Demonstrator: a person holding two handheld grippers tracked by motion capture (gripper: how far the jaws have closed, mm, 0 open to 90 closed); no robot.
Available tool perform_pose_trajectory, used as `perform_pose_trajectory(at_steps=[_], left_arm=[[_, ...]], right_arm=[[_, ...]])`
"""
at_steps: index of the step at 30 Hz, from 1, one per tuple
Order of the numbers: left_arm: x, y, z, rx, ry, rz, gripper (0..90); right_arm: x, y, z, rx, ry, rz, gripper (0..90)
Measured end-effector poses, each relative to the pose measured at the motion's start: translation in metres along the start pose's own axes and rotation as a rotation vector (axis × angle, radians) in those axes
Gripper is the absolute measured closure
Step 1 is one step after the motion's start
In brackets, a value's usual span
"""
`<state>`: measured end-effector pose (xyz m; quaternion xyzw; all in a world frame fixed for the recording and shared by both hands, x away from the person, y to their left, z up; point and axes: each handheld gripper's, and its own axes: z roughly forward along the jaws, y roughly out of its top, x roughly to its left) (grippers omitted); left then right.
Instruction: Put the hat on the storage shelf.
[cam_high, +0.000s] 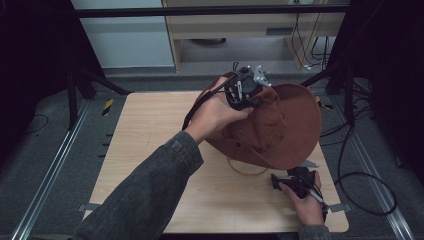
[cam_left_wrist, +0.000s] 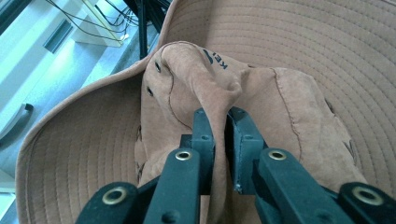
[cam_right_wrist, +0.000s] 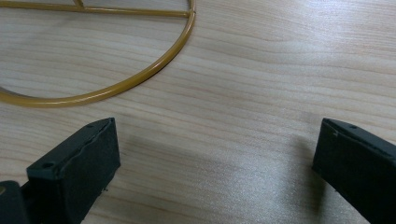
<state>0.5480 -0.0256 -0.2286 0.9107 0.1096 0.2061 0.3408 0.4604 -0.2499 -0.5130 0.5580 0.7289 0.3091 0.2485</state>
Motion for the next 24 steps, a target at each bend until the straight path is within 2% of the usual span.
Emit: perform_pose_trajectory(at_steps=[24], left_arm=[[0.0012,-0.0052,-0.0058,-0.028,0.027,-0.011,66.0]], right_arm=[[0.0001,0.0000,0.0000,0.000,0.000,0.001,0.6]])
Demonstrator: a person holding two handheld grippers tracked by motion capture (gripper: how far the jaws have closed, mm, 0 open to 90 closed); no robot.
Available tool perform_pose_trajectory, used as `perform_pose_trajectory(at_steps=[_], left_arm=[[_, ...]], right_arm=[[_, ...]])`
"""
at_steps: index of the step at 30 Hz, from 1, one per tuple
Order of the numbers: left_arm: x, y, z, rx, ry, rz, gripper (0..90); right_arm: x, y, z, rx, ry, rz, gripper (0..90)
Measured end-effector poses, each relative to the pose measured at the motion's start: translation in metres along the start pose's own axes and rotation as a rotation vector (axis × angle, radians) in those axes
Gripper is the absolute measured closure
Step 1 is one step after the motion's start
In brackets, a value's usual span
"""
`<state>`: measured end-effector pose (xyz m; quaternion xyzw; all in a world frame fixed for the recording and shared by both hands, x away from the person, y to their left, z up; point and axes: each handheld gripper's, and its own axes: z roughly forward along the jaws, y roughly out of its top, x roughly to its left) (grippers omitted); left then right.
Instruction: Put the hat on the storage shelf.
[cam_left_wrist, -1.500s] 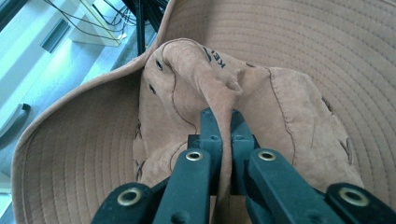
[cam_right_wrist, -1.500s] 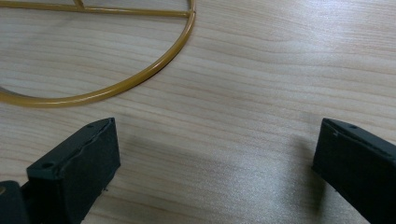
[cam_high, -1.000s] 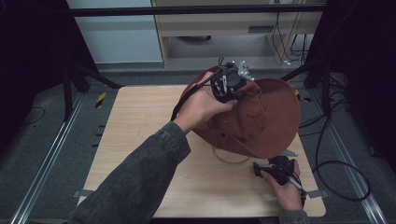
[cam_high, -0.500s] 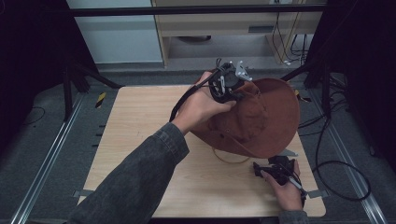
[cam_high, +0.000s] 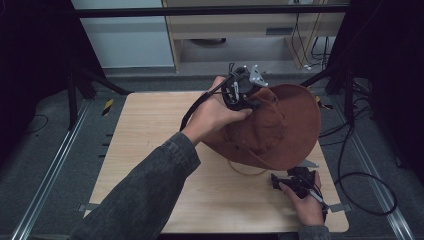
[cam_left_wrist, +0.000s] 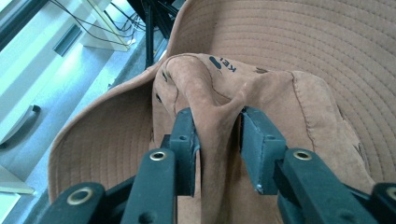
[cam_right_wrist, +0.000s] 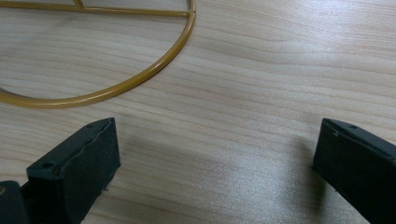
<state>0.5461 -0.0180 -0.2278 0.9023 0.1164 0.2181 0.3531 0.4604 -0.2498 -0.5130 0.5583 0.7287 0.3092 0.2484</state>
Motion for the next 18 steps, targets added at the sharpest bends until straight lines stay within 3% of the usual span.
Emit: perform_pose_trajectory(at_steps=[18], left_arm=[[0.0002,-0.0038,-0.0080,-0.023,0.003,-0.005,62.4]], right_arm=[[0.0000,0.0000,0.0001,0.000,-0.001,-0.001,0.6]])
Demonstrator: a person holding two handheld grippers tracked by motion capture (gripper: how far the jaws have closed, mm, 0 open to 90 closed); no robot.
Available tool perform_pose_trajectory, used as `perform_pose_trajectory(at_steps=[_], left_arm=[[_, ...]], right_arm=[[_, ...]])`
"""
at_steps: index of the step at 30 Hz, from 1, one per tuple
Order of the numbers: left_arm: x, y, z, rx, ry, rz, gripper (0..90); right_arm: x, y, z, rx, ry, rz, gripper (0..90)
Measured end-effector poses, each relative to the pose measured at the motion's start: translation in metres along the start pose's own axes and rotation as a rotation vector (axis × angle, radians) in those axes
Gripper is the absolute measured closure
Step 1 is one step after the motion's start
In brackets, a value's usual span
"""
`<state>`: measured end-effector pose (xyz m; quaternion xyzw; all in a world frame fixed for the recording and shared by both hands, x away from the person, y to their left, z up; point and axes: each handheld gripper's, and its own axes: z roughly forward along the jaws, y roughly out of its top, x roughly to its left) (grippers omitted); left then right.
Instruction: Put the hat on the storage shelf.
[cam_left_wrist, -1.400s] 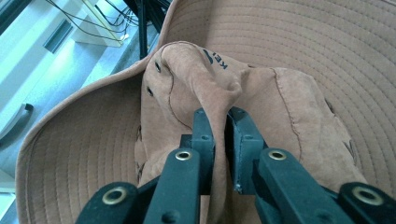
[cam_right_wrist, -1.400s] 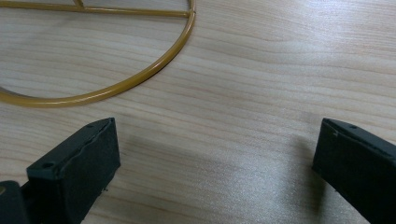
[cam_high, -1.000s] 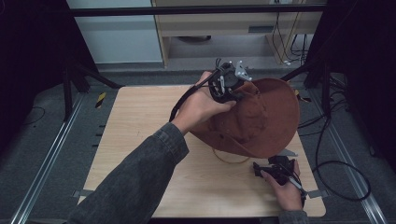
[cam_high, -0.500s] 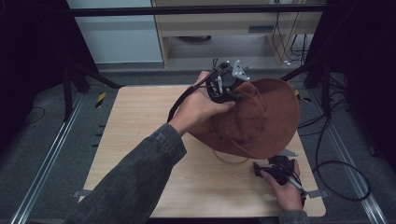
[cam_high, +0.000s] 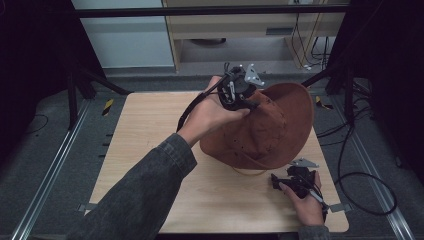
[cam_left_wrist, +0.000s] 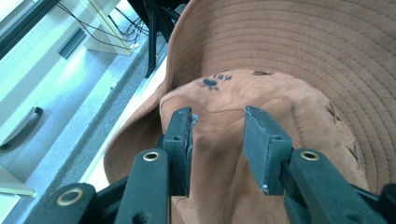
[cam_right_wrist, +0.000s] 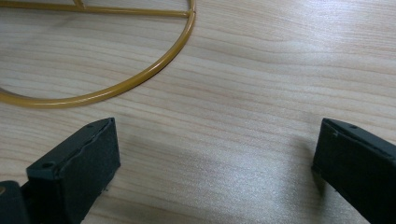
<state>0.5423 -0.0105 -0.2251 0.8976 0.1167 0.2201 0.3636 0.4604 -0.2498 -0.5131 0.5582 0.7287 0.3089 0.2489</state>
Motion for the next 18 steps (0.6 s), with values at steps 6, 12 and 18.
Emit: perform_pose_trajectory(at_steps=[6,12,18], left_arm=[[-0.003,0.000,-0.004,-0.014,0.003,0.007,60.6],[-0.003,-0.003,-0.011,-0.025,0.007,0.002,59.0],[-0.002,-0.005,-0.019,-0.031,0.008,-0.003,55.5]], right_arm=[[0.000,0.000,0.000,0.000,0.000,0.000,0.6],[0.000,0.000,0.000,0.000,0.000,-0.001,0.6],[0.000,0.000,0.000,0.001,0.000,-0.004,0.6]])
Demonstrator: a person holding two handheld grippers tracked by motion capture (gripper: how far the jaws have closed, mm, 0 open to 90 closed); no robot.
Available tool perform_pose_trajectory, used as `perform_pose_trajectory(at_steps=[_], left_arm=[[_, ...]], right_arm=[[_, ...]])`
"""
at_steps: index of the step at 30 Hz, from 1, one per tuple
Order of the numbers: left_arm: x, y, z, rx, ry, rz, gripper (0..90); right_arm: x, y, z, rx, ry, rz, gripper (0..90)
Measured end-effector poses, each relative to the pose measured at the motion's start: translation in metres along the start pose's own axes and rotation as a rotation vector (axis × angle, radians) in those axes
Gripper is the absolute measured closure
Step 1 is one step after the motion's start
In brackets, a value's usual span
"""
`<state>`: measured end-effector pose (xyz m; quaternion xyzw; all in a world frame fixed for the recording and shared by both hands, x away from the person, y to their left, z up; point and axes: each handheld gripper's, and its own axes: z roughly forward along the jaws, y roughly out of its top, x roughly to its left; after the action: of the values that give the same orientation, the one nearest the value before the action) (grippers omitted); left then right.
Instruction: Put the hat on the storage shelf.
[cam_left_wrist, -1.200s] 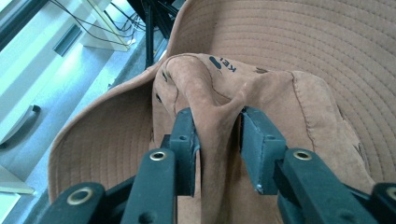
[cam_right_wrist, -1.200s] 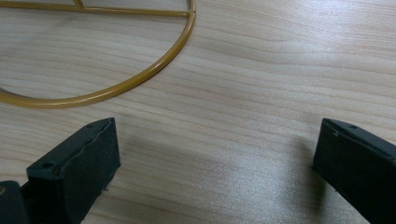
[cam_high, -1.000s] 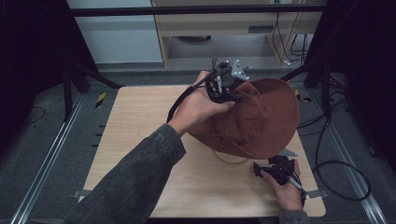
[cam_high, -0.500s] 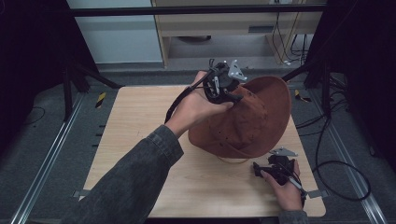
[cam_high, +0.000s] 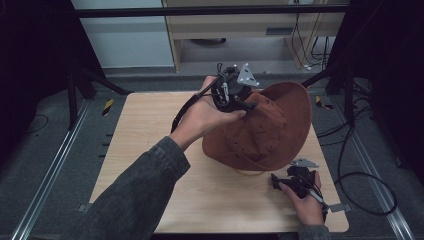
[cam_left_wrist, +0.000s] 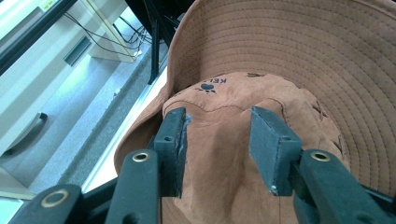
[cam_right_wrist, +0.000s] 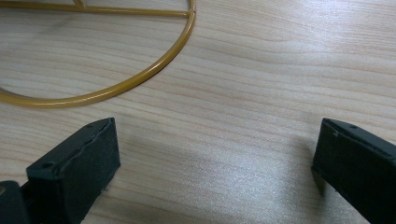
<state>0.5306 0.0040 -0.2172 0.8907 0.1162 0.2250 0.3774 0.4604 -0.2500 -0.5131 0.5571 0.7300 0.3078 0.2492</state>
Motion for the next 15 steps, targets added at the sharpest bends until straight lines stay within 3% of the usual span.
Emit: perform_pose_trajectory(at_steps=[5,15], left_arm=[[-0.001,-0.005,-0.005,0.000,-0.007,-0.012,49.4],[0.008,-0.031,-0.019,-0.028,-0.006,-0.095,12.5]], right_arm=[[0.000,0.000,0.000,0.000,0.000,0.001,0.6],[0.000,0.000,0.000,0.000,0.000,0.001,0.6]])
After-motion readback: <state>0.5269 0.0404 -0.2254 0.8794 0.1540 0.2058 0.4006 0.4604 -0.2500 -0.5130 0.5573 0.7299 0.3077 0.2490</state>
